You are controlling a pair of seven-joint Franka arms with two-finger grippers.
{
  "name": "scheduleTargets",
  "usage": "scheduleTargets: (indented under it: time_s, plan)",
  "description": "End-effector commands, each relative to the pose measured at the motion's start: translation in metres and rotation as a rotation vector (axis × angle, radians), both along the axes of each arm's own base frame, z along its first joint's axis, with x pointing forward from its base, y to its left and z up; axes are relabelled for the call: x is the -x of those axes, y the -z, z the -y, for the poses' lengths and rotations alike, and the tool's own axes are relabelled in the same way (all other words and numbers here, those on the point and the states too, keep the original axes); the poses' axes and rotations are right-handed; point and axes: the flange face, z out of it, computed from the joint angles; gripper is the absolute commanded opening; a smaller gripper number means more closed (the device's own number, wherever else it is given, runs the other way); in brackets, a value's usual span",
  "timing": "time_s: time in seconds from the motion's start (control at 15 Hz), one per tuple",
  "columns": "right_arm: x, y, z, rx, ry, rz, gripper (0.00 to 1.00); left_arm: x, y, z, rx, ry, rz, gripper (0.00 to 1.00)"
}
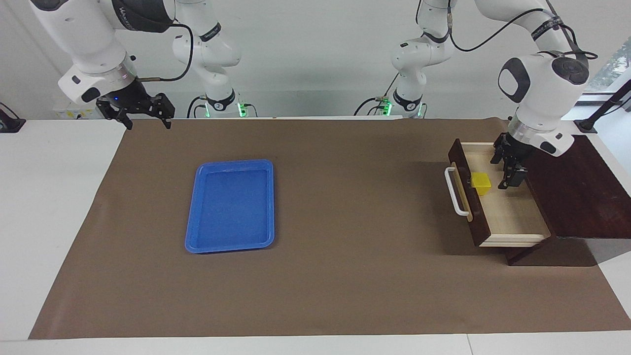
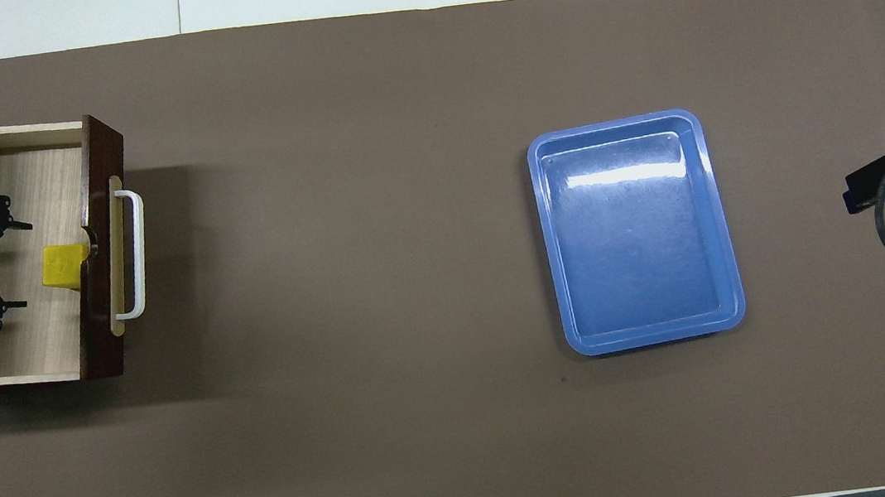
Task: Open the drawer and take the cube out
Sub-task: 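Release the handle and grasp the yellow cube with the left gripper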
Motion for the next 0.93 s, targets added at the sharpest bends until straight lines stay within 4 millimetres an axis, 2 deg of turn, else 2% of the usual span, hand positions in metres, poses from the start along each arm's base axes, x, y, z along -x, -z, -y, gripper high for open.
scheduleTargets:
  time_s: [0.0,0.33,0.47,0.6,0.66,0.8,0.86]
  plan:
    - [0.0027,-0.0022,0.0008,0.003,-0.004,-0.013,1.00,-0.0020,0.0151,0.0103,0.019,-0.040,-0.009,1.00]
    - [0.0024,-0.0023,-0.0024,0.003,-0.010,-0.011,1.00,0.0026,0.0239,0.0191,0.020,-0.056,-0.034,1.00]
    - [0.0022,-0.0024,-0.0034,0.001,-0.012,-0.010,1.00,0.0033,0.0239,0.0191,0.020,-0.056,-0.035,0.86]
    - [0.0018,-0.0026,-0.0021,-0.002,-0.009,-0.007,1.00,0.0028,0.0240,0.0191,0.020,-0.054,-0.036,0.79]
    - [0.0018,-0.0026,-0.0021,-0.002,-0.009,-0.007,1.00,0.0025,0.0233,0.0191,0.020,-0.053,-0.034,0.72]
    - [0.0020,-0.0018,-0.0031,-0.003,-0.007,-0.010,1.00,0.0011,0.0212,0.0181,0.020,-0.047,-0.030,0.45]
    - [0.0020,-0.0018,-0.0031,-0.003,-0.007,-0.010,1.00,-0.0003,0.0212,0.0179,0.019,-0.045,-0.031,0.15]
